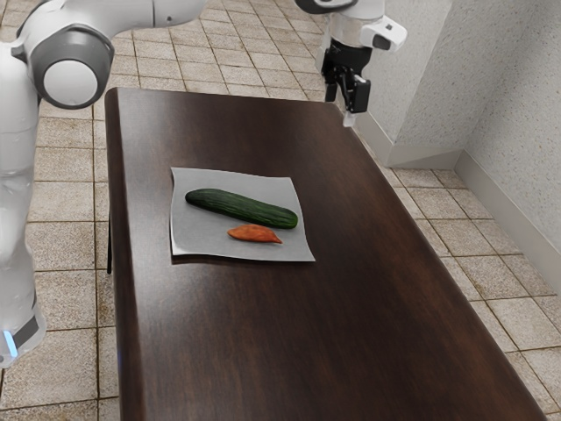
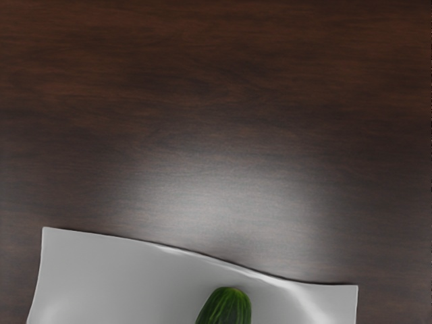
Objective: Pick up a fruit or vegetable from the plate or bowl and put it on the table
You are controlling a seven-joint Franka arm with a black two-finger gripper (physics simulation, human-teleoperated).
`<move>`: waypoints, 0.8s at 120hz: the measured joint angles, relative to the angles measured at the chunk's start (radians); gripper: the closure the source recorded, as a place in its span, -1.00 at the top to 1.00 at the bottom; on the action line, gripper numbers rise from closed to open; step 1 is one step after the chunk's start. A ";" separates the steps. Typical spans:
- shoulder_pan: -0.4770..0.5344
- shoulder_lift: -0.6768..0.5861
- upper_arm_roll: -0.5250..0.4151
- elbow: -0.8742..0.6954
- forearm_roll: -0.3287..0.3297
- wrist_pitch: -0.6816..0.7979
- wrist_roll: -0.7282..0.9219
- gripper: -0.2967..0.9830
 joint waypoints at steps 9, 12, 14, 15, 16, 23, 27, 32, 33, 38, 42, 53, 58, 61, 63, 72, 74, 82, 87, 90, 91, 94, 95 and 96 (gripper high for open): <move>-0.001 0.002 0.000 0.002 0.000 -0.002 -0.001 0.54; -0.001 0.003 0.000 0.003 -0.001 -0.003 -0.002 0.54; -0.001 0.004 0.000 0.003 0.000 -0.003 -0.002 0.54; -0.001 0.004 0.000 0.003 -0.001 -0.003 -0.002 0.54; -0.001 0.004 0.000 0.003 -0.001 -0.003 -0.002 0.54; -0.004 -0.018 -0.005 0.004 -0.001 -0.005 -0.002 0.54; -0.007 -0.037 -0.009 0.005 -0.001 -0.011 0.002 0.54; -0.016 -0.054 -0.010 0.004 -0.003 -0.024 0.009 0.54; -0.018 -0.056 -0.010 0.003 -0.003 -0.027 0.011 0.54; -0.030 -0.060 -0.010 -0.011 -0.004 -0.039 0.018 0.54; -0.038 -0.064 -0.011 -0.039 -0.004 -0.046 0.024 0.54; -0.059 -0.076 -0.006 -0.172 -0.018 -0.039 0.038 0.54; -0.066 -0.089 -0.004 -0.242 -0.028 -0.019 0.044 0.54; -0.070 -0.096 -0.003 -0.274 -0.033 -0.008 0.047 0.54; -0.074 -0.102 -0.003 -0.293 -0.036 -0.002 0.049 0.54; -0.089 -0.143 -0.002 -0.363 -0.044 0.021 0.052 0.54; -0.093 -0.153 -0.002 -0.376 -0.045 0.025 0.053 0.54; -0.110 -0.203 -0.001 -0.436 -0.046 0.037 0.054 0.54; -0.122 -0.232 0.006 -0.481 -0.045 0.044 0.056 0.54; -0.123 -0.242 0.010 -0.500 -0.043 0.047 0.057 0.53; -0.123 -0.244 0.012 -0.508 -0.042 0.049 0.057 0.53; -0.120 -0.249 0.017 -0.527 -0.040 0.052 0.058 0.53; -0.119 -0.250 0.019 -0.533 -0.039 0.053 0.058 0.54; -0.118 -0.251 0.020 -0.539 -0.038 0.055 0.058 0.54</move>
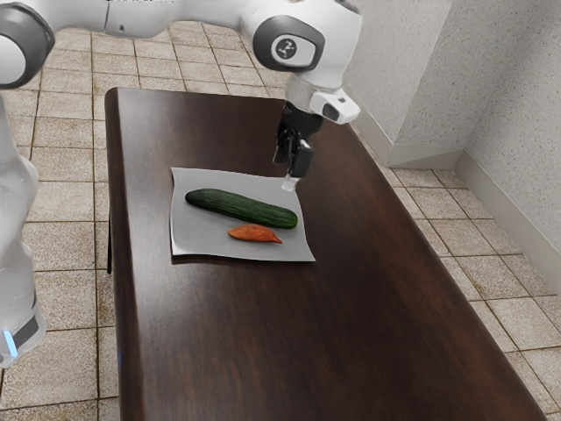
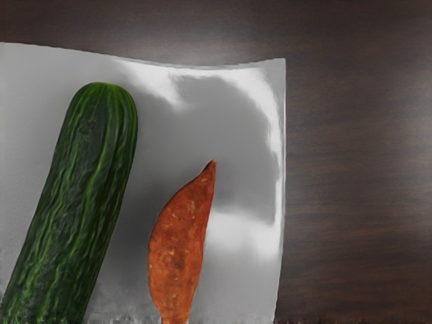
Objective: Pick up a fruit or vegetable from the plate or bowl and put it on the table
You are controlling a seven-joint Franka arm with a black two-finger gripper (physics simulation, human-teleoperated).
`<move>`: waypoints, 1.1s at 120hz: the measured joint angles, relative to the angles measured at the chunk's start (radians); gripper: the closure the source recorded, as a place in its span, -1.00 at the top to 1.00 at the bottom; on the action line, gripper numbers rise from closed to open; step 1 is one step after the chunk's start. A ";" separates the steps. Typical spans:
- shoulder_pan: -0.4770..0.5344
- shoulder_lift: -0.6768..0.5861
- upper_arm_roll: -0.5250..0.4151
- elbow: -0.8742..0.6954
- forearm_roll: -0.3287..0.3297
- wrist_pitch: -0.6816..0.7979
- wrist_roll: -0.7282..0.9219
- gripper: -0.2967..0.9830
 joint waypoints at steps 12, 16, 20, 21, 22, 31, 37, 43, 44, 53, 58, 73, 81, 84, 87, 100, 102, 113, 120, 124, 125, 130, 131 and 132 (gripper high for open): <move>0.008 -0.021 0.019 -0.086 0.006 0.036 0.008 0.54; 0.000 -0.026 0.022 -0.104 0.010 0.052 0.012 0.54; -0.018 -0.032 0.023 -0.114 0.020 0.066 0.012 0.54; -0.023 -0.034 0.023 -0.117 0.022 0.069 0.011 0.54; -0.028 -0.036 0.023 -0.119 0.024 0.072 0.010 0.54; -0.055 -0.059 0.029 -0.178 0.039 0.103 -0.004 0.54; -0.060 -0.077 0.034 -0.219 0.044 0.127 -0.012 0.54; -0.070 -0.085 0.039 -0.240 0.048 0.147 -0.019 0.54; -0.073 -0.086 0.041 -0.243 0.049 0.150 -0.020 0.54; -0.107 -0.087 0.051 -0.257 0.054 0.171 -0.027 0.54; -0.127 -0.088 0.059 -0.261 0.056 0.180 -0.030 0.54; -0.232 -0.098 0.183 -0.299 0.059 0.196 -0.040 0.54; -0.247 -0.102 0.208 -0.304 0.073 0.199 -0.029 0.54; -0.252 -0.102 0.216 -0.308 0.077 0.200 -0.023 0.54; -0.257 -0.103 0.221 -0.313 0.081 0.201 -0.017 0.54; -0.265 -0.107 0.229 -0.337 0.090 0.206 0.011 0.54; -0.265 -0.108 0.230 -0.342 0.091 0.207 0.015 0.54; -0.265 -0.109 0.244 -0.365 0.093 0.212 0.036 0.54; -0.264 -0.106 0.262 -0.377 0.091 0.215 0.048 0.54; -0.263 -0.104 0.271 -0.380 0.090 0.216 0.054 0.54; -0.263 -0.104 0.272 -0.380 0.090 0.216 0.055 0.54; -0.262 -0.103 0.277 -0.382 0.089 0.217 0.062 0.54; -0.263 -0.103 0.278 -0.382 0.089 0.218 0.064 0.54; -0.263 -0.103 0.279 -0.382 0.089 0.218 0.065 0.54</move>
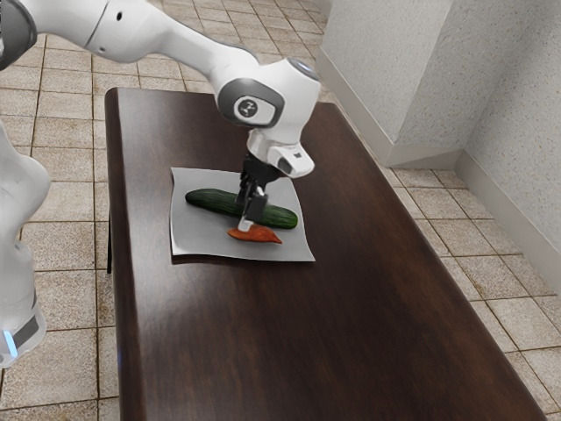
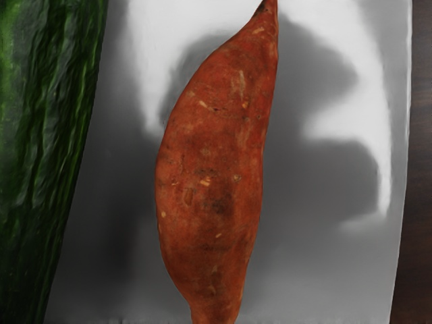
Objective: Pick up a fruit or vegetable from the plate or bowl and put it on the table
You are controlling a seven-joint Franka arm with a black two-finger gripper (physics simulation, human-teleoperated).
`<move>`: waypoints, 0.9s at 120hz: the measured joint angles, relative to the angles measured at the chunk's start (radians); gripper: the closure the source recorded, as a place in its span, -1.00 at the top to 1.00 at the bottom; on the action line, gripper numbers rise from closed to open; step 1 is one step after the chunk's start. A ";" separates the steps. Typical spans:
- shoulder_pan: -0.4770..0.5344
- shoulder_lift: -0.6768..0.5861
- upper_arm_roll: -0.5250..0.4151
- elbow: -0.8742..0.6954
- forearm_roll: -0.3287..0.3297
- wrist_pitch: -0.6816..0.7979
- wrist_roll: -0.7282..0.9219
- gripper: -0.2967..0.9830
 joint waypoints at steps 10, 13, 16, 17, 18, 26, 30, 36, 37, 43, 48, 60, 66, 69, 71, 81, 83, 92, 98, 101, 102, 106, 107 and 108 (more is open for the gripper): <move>-0.001 0.004 0.005 0.000 -0.001 0.007 0.012 0.54; -0.001 0.005 0.005 0.000 -0.001 0.010 0.016 0.53; -0.001 0.006 0.006 0.000 -0.001 0.012 0.019 0.53; -0.001 0.006 0.006 0.000 -0.002 0.013 0.020 0.53; -0.001 0.006 0.006 0.000 -0.002 0.014 0.021 0.53; -0.001 0.010 0.006 0.000 -0.002 0.019 0.029 0.53; -0.001 0.012 0.006 0.000 -0.002 0.021 0.033 0.53; -0.007 0.017 0.005 0.000 -0.005 0.024 0.038 0.53; -0.008 0.018 0.005 0.001 -0.006 0.025 0.039 0.53; -0.014 0.023 0.005 0.001 -0.011 0.027 0.043 0.53; -0.020 0.026 0.005 0.001 -0.014 0.028 0.047 0.53; -0.028 0.033 0.005 0.001 -0.020 0.030 0.054 0.53; -0.031 0.036 0.004 0.001 -0.024 0.032 0.058 0.53; -0.031 0.037 0.005 0.001 -0.025 0.032 0.059 0.53; -0.031 0.037 0.005 0.001 -0.026 0.032 0.061 0.53; -0.030 0.038 0.007 0.000 -0.029 0.033 0.065 0.53; -0.029 0.039 0.007 0.000 -0.029 0.034 0.066 0.53; -0.029 0.048 0.022 0.001 -0.030 0.040 0.073 0.53; -0.028 0.052 0.027 0.001 -0.031 0.045 0.077 0.53; -0.028 0.052 0.028 0.001 -0.031 0.047 0.079 0.53; -0.028 0.053 0.029 0.001 -0.031 0.048 0.080 0.53; -0.028 0.054 0.030 0.002 -0.031 0.050 0.082 0.53; -0.029 0.055 0.030 0.002 -0.031 0.051 0.083 0.53; -0.029 0.056 0.030 0.003 -0.031 0.051 0.084 0.53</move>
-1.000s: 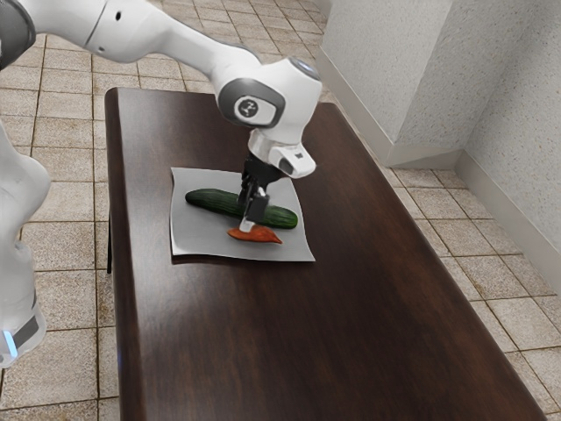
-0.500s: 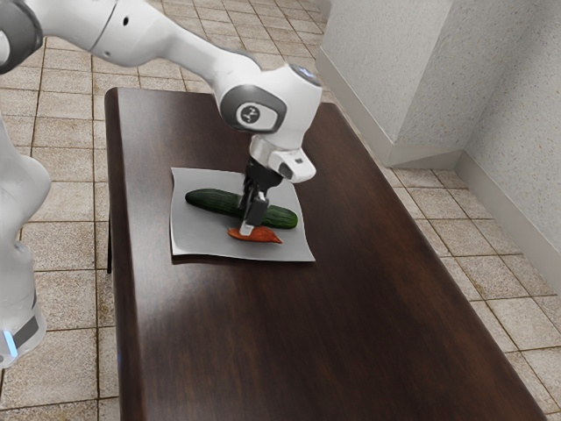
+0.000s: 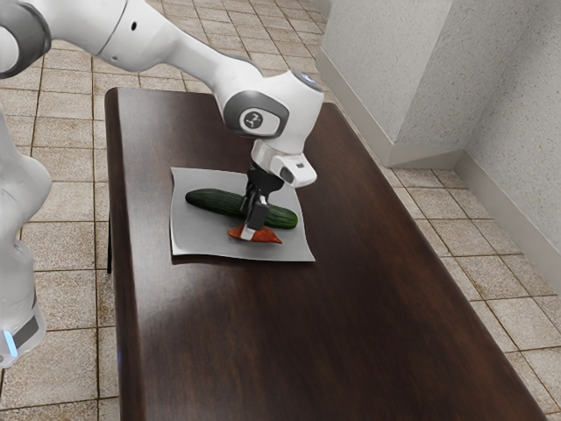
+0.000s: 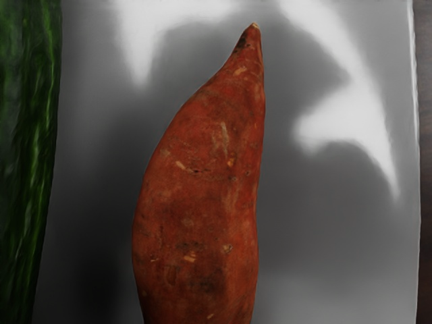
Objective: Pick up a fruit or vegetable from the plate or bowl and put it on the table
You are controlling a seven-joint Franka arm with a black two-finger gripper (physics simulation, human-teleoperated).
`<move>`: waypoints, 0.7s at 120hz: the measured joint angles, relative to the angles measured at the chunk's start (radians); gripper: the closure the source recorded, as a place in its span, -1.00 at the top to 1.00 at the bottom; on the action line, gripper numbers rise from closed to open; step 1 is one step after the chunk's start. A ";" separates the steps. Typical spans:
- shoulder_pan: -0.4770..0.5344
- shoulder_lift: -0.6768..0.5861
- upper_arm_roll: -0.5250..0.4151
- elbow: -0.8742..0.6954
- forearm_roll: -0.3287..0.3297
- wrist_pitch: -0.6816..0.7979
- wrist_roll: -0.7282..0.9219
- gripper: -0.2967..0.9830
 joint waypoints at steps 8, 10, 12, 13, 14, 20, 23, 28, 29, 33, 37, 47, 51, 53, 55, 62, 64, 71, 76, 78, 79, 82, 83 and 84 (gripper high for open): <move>-0.003 0.007 -0.001 0.003 0.000 0.004 0.005 0.53; -0.003 0.009 -0.001 0.003 0.000 0.004 0.006 0.53; -0.004 0.011 -0.001 0.004 -0.001 0.005 0.007 0.53; -0.004 0.012 -0.001 0.004 -0.001 0.005 0.007 0.53; -0.004 0.013 -0.001 0.004 -0.001 0.006 0.008 0.53; -0.004 0.018 -0.001 0.005 -0.001 0.008 0.011 0.53; -0.005 0.022 -0.002 0.006 -0.002 0.008 0.012 0.52; -0.009 0.031 -0.002 0.008 -0.002 0.012 0.014 0.52; -0.010 0.033 -0.002 0.008 -0.003 0.013 0.015 0.52; -0.013 0.041 -0.002 0.009 -0.005 0.016 0.016 0.52; -0.015 0.052 -0.003 0.012 -0.008 0.019 0.018 0.52; -0.022 0.067 -0.004 0.019 -0.014 0.025 0.021 0.49; -0.024 0.070 -0.004 0.022 -0.015 0.027 0.023 0.46; -0.024 0.071 -0.004 0.023 -0.016 0.028 0.023 0.44; -0.024 0.073 -0.004 0.024 -0.017 0.029 0.024 0.42; -0.023 0.075 -0.003 0.025 -0.018 0.033 0.026 0.32; -0.023 0.075 -0.003 0.026 -0.018 0.034 0.026 0.30; -0.020 0.078 -0.003 0.026 -0.019 0.037 0.028 0.21; -0.018 0.082 -0.002 0.026 -0.020 0.038 0.029 0.15; -0.017 0.084 -0.002 0.026 -0.020 0.040 0.029 0.12; -0.017 0.084 -0.002 0.026 -0.020 0.041 0.029 0.11; -0.017 0.085 -0.002 0.025 -0.022 0.042 0.030 0.06; -0.017 0.085 -0.002 0.025 -0.022 0.043 0.030 0.05; -0.017 0.085 -0.002 0.025 -0.023 0.044 0.030 0.04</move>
